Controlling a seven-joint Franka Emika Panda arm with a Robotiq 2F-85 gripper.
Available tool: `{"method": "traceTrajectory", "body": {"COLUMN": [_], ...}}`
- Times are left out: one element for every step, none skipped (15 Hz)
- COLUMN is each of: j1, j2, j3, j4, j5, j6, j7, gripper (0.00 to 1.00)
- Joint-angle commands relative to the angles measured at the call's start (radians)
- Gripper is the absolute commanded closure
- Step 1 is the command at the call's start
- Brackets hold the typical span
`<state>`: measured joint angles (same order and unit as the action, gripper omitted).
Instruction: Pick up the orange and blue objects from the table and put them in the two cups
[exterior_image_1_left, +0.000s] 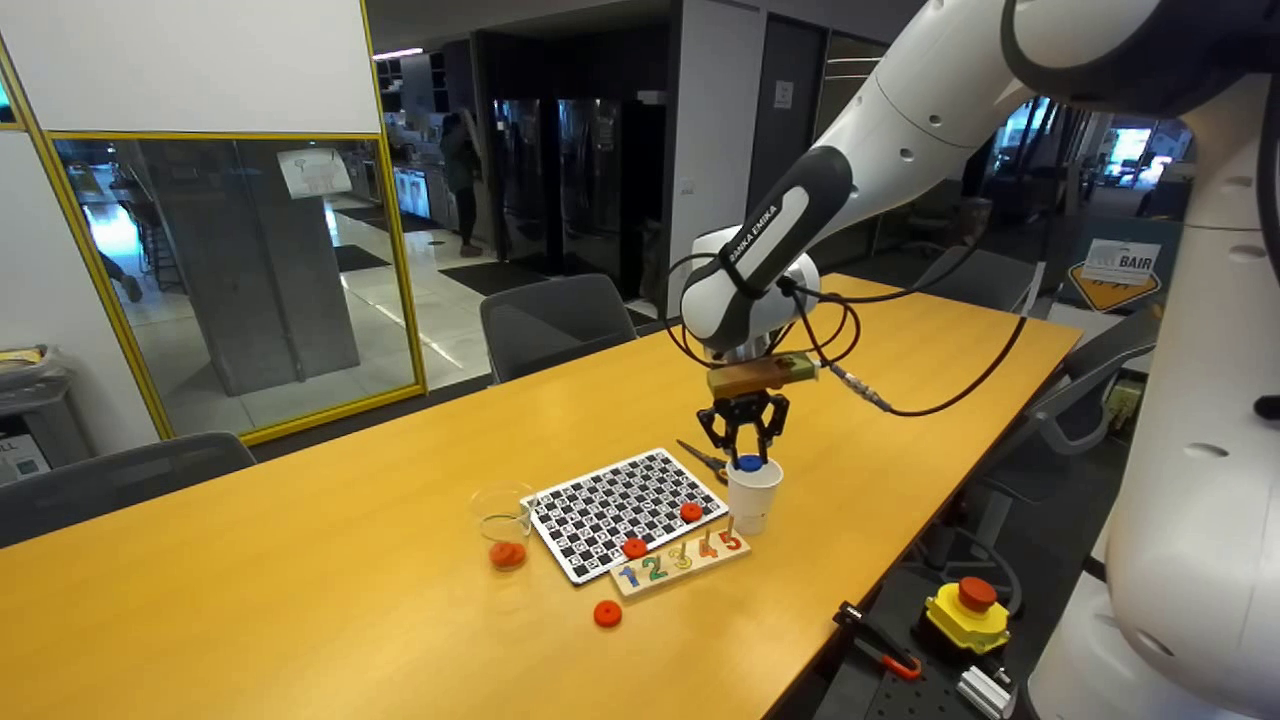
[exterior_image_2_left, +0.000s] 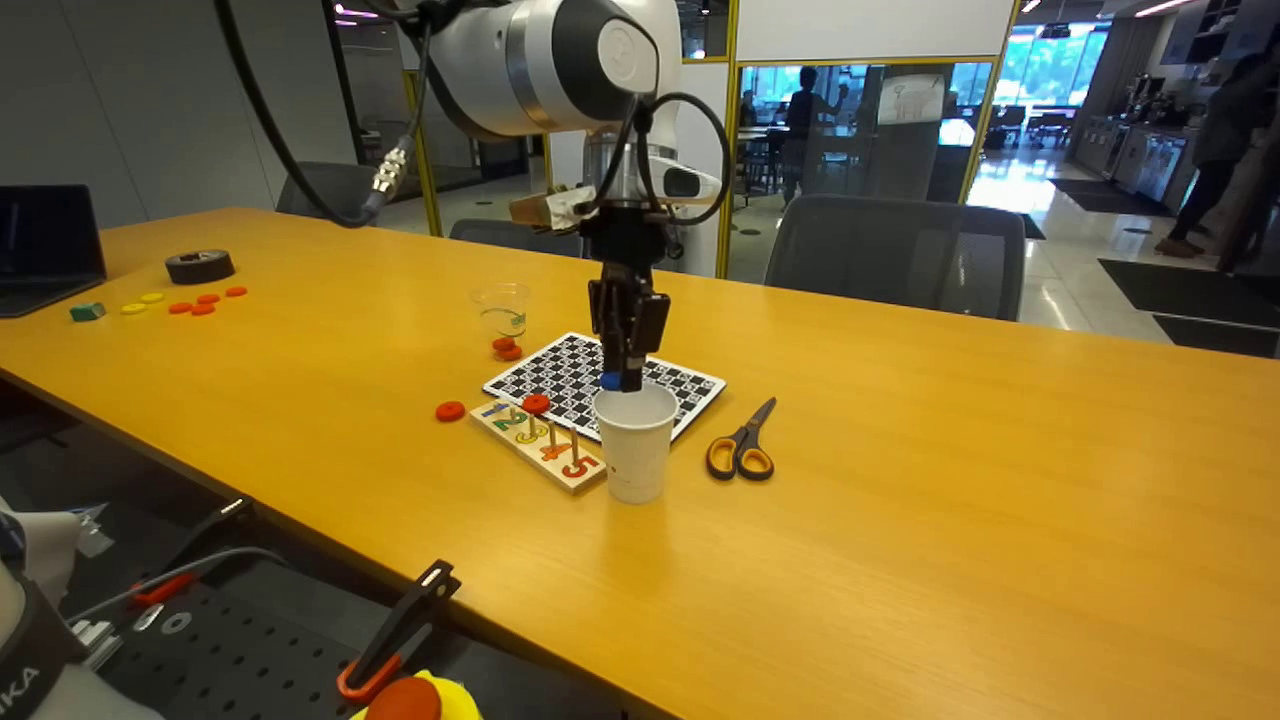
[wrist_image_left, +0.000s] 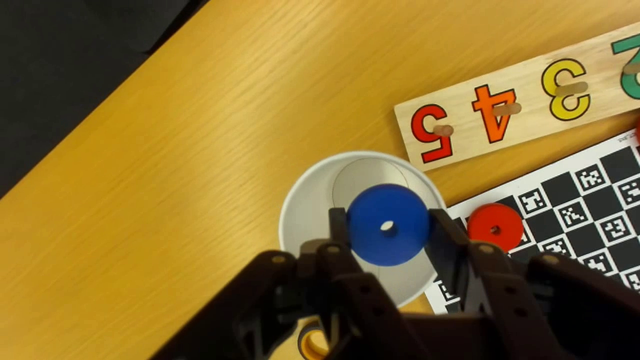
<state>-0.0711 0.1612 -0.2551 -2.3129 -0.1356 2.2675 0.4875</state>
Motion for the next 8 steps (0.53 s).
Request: {"method": "traceTrajectory", "body": {"j1": [-0.017,-0.018,-0.018,-0.016,-0.012,-0.010,-0.006,-0.001], "j2": [-0.007,-0.003,0.003,0.009,0.012,0.013,0.013,0.007], "j3": [0.011,0.010,0.010,0.009,0.008,0.010,0.012,0.015], "j4": [-0.013,-0.011,-0.008,-0.005,-0.005,-0.005,-0.007,-0.011], "j5": [-0.024,-0.023,-0.023,-0.025,-0.033,-0.032,-0.036,-0.041], "j6": [0.036,0.041,0.044,0.049,0.056,0.065,0.077,0.088], "j7": [0.047,0.052,0.064,0.076,0.097,0.103,0.112,0.119], "gripper": [0.78,0.78,0.61,0.32,0.32,0.27,0.18,0.11]}}
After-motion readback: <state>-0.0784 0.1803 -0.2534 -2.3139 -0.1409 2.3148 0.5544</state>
